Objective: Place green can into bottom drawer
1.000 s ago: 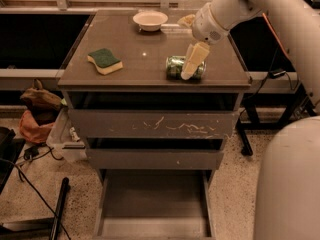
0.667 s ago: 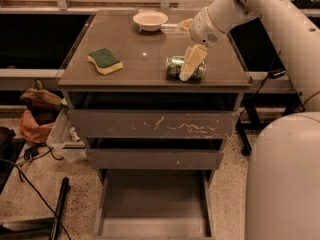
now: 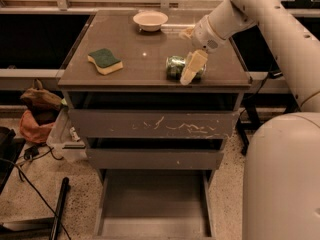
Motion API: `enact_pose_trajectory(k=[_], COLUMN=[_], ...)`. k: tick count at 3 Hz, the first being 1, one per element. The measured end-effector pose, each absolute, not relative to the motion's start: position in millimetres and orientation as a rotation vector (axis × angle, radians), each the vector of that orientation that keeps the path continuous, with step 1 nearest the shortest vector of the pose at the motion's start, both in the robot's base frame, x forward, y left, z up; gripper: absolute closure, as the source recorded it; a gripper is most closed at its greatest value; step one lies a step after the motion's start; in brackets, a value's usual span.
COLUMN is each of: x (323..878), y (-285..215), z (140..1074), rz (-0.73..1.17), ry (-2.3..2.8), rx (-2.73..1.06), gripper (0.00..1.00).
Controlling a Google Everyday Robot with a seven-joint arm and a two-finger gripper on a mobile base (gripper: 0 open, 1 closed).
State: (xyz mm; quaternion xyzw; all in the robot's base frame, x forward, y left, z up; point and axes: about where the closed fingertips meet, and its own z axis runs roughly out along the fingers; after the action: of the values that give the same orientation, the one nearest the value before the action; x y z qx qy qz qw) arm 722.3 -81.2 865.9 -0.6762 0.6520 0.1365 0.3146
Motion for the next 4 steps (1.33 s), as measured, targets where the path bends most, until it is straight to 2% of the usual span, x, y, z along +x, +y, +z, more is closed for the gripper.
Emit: enact_pose_trajectory(k=[1, 4], x=[720, 706], y=[-85, -85], z=[856, 860], rz=[0.365, 0.318], ry=[1.741, 1.753], rx=[-1.774, -1.78], gripper=[0.19, 0.88])
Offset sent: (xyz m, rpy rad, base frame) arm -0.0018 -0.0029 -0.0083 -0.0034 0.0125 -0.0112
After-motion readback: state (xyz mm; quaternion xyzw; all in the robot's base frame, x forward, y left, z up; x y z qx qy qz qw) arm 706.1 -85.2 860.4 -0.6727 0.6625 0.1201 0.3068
